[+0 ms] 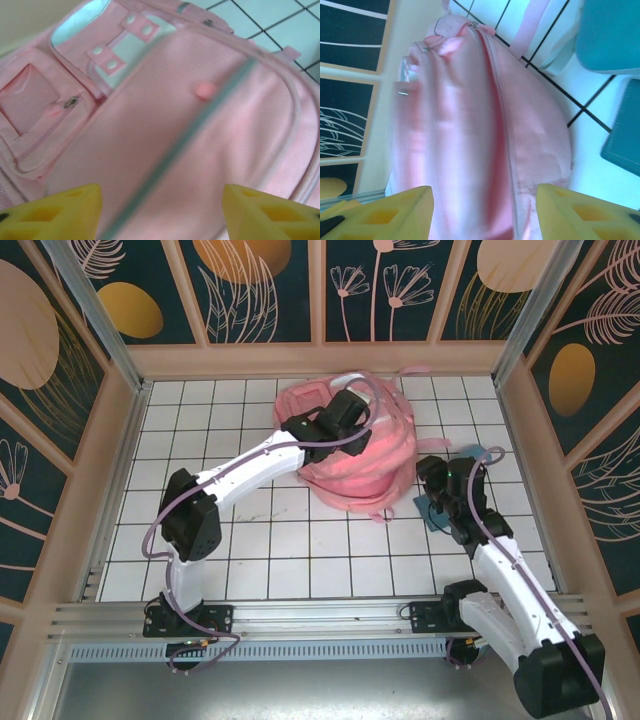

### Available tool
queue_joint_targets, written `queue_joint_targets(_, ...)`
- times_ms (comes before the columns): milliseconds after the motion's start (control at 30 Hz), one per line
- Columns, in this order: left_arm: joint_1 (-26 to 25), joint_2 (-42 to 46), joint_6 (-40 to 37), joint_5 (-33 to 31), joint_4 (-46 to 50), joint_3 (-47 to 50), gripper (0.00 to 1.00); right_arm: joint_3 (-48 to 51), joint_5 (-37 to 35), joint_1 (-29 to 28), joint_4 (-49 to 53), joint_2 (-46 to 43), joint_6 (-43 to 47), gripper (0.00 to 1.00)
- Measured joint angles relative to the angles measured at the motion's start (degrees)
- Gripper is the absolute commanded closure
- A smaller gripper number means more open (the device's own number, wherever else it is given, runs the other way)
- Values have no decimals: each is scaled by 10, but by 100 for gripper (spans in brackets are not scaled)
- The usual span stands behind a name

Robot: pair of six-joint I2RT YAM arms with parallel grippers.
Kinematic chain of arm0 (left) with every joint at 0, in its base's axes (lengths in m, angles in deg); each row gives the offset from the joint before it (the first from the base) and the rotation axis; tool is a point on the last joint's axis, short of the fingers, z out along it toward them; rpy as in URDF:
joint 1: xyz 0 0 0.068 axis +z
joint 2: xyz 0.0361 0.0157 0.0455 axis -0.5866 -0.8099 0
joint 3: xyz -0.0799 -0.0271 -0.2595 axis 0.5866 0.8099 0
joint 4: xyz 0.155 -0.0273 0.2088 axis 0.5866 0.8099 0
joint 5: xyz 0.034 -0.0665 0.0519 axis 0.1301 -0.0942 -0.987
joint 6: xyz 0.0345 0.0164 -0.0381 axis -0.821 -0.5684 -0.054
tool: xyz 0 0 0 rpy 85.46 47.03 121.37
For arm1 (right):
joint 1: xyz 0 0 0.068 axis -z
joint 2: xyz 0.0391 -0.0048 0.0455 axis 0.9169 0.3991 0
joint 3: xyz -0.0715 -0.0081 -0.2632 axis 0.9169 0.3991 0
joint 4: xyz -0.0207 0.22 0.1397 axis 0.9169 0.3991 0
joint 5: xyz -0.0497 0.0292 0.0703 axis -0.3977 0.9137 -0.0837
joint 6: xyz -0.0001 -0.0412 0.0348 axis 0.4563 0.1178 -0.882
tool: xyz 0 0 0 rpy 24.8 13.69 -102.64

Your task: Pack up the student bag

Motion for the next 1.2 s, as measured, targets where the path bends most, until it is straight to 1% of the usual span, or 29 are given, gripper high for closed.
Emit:
queue_joint_targets(100,31,52,26,27,-16,73,18,-27,6,0,23,24,25,40)
queue_joint_targets(200,68,126,46,49,-44,172,15,-65,23,-9,30,72,50,39)
queue_joint_targets(333,132,223,73,97,-91,311,15,-118,45,-49,31,142,71,39)
queue_joint_targets(433,182,264,81,140,-131,403,15,-150,51,-85,27,196,74,40)
queue_joint_targets(500,203,272,80,163,-158,454,15,-167,55,-103,23,232,73,40)
queue_joint_targets(600,210,273,70,195,-187,511,22,-184,64,-119,11,285,72,41)
queue_joint_targets(667,210,273,62,219,-201,533,26,-193,73,-124,5,318,68,44)
queue_joint_targets(733,209,273,54,240,-222,545,28,-200,83,-127,-5,351,66,46)
queue_joint_targets(900,209,268,41,266,-265,549,35,-213,112,-128,-36,410,63,52)
queue_joint_targets(1000,209,254,30,271,-289,551,39,-213,121,-128,-50,424,55,60)
queue_joint_targets(1100,209,242,20,280,-323,564,39,-214,122,-128,-55,428,51,69)
queue_joint_targets(1200,209,237,10,285,-348,580,41,-224,122,-126,-54,428,52,75)
